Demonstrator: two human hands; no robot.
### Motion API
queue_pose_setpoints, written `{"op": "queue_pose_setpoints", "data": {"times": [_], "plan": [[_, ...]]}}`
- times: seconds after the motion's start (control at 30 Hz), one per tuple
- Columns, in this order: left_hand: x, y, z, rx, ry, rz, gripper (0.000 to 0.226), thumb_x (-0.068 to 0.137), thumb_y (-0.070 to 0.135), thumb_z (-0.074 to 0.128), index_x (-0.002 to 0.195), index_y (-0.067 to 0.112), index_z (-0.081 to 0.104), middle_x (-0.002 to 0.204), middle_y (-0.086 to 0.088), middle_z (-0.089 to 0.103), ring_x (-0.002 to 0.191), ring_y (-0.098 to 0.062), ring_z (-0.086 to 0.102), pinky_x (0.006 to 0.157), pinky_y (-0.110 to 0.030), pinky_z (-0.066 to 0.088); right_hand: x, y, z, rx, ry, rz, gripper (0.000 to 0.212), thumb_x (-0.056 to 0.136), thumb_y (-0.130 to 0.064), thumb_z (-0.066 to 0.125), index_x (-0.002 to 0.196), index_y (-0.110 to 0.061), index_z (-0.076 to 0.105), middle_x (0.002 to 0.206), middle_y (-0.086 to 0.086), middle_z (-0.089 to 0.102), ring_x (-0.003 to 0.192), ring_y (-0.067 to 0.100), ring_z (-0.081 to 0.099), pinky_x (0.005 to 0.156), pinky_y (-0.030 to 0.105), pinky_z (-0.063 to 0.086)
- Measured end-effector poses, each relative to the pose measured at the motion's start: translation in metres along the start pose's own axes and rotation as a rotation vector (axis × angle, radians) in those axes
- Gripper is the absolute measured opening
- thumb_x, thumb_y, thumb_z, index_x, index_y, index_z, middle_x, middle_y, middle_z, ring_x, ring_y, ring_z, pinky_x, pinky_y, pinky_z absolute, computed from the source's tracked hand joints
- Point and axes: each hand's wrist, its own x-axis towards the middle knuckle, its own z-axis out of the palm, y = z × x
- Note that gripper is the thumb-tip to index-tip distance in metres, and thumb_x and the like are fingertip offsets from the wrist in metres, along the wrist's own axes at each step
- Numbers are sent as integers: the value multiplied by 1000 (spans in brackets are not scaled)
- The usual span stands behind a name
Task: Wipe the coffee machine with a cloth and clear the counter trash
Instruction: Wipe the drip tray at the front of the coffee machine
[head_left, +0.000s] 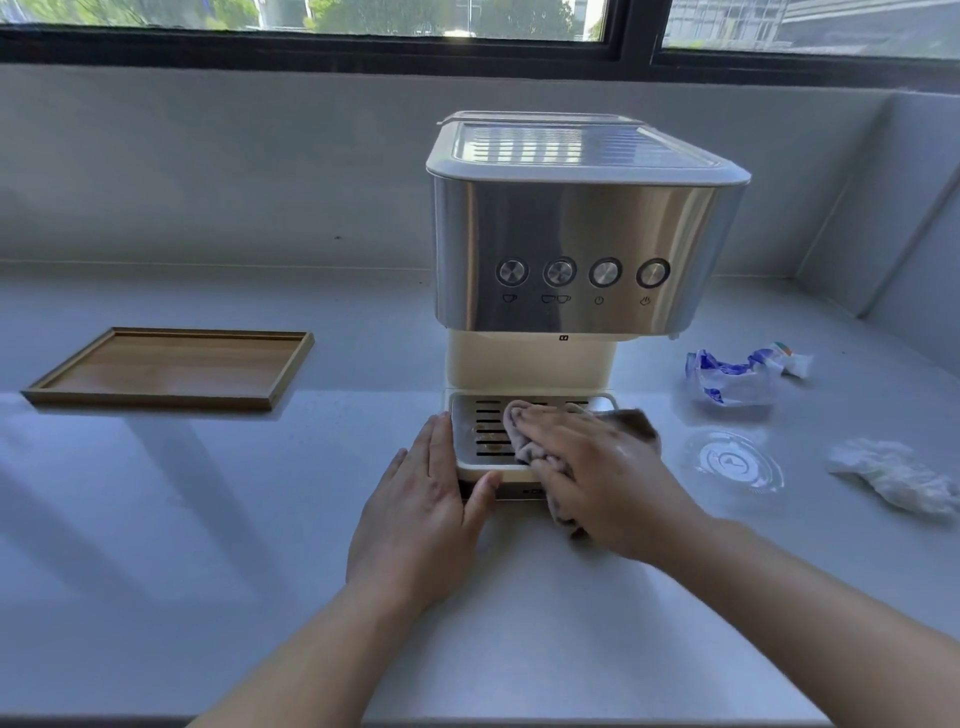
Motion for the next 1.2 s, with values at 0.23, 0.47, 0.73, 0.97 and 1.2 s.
{"op": "queue_pose_setpoints", "data": {"times": [0.23,0.47,0.73,0.97,1.2], "plan": [[1,-2,3,11,15,12,83,86,74,8,154,25,1,163,5,15,145,-6,12,120,-28,16,7,3,6,-10,152,70,15,91,-12,55,101,-17,65,102,-5,69,99,15,59,91,32,46],[1,-3,3,-1,18,18,81,88,73,11,153,25,3,162,7,17,144,-5,13,120,-31,19,-4,33,-6,-173,196,46,27,89,-18,65,116,-17,69,106,-1,73,90,25,58,79,40,51],[0,-1,1,-12,16,19,81,88,72,11,154,26,3,162,6,17,145,-6,13,120,-32,19,32,33,-14,-79,282,378,28,89,-52,57,89,-24,56,74,-3,57,69,25,54,58,31,38],[0,-1,1,-14,21,20,79,88,72,13,153,27,5,161,7,20,143,-6,16,119,-33,24,-12,32,-9,57,14,127,49,80,-61,58,125,-45,47,126,-26,53,106,14,39,91,32,34],[0,0,-1,-18,-5,19,79,89,71,15,154,26,6,161,7,19,145,-7,17,118,-36,25,15,22,13,5,242,289,27,87,-32,65,112,-22,63,111,-3,65,107,26,51,87,35,41]]}}
